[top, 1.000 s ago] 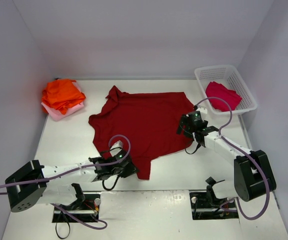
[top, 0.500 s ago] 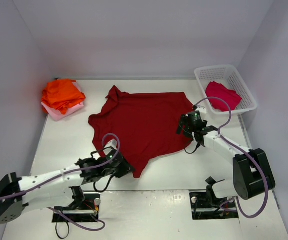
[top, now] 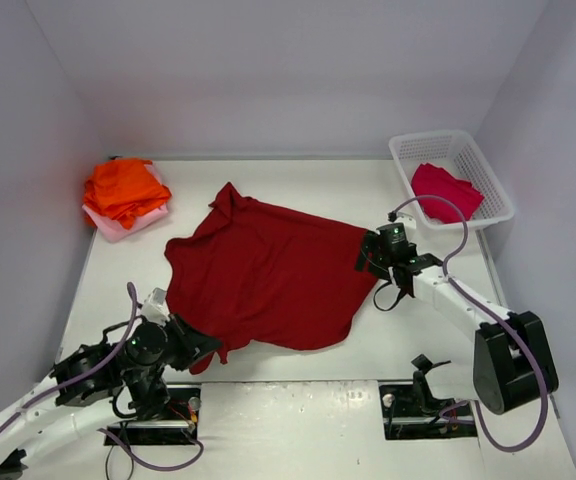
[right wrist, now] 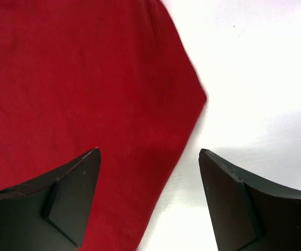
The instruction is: Fold and stack the t-shirts
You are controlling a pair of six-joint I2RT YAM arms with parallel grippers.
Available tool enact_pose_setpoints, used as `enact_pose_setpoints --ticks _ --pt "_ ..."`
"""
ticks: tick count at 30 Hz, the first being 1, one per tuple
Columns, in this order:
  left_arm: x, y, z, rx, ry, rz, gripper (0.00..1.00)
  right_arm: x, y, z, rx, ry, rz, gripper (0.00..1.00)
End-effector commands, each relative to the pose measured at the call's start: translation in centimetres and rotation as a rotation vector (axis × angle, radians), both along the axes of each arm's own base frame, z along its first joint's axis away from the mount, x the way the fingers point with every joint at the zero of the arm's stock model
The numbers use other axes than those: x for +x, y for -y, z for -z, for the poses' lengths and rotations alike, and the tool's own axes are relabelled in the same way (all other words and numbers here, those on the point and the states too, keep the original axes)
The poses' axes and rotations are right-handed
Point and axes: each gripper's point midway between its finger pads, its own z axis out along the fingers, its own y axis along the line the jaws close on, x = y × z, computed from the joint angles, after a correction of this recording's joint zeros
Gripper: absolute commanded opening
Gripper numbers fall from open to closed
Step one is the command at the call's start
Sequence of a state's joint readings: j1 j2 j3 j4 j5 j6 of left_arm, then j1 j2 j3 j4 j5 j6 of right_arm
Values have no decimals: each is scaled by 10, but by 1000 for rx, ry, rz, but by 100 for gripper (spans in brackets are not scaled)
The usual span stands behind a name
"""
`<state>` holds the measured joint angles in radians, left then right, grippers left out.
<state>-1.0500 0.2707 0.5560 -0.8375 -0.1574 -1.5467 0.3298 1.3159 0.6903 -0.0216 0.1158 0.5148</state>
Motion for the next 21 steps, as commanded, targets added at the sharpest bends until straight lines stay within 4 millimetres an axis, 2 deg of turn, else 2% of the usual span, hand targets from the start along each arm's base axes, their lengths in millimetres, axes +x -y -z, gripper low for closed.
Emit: enact_pose_setpoints --ticks 1,3,4,7,9,10,11,14,21 --pt "0 -10 18 84 -45 -34 0 -3 -13 -22 71 43 -11 72" --pt "1 -2 21 85 -54 -21 0 -18 -17 -18 66 8 -30 71" --pt "2 2 26 118 -70 -14 0 -23 -17 -24 72 21 -35 71" --pt "6 13 25 156 -67 23 0 -45 -20 -34 93 25 -50 71" --pt "11 17 15 163 -49 24 0 -71 -21 -38 127 -4 -58 69" --pt "13 18 13 164 -43 24 0 -75 -25 -43 161 5 -53 68" --pt "14 18 11 161 -35 24 0 -86 -38 -51 202 35 -104 67" --pt "15 16 5 136 -19 5 0 -105 -51 -53 270 6 -101 62" --pt "17 2 -4 105 8 -47 0 -127 -60 -22 252 -76 -85 63"
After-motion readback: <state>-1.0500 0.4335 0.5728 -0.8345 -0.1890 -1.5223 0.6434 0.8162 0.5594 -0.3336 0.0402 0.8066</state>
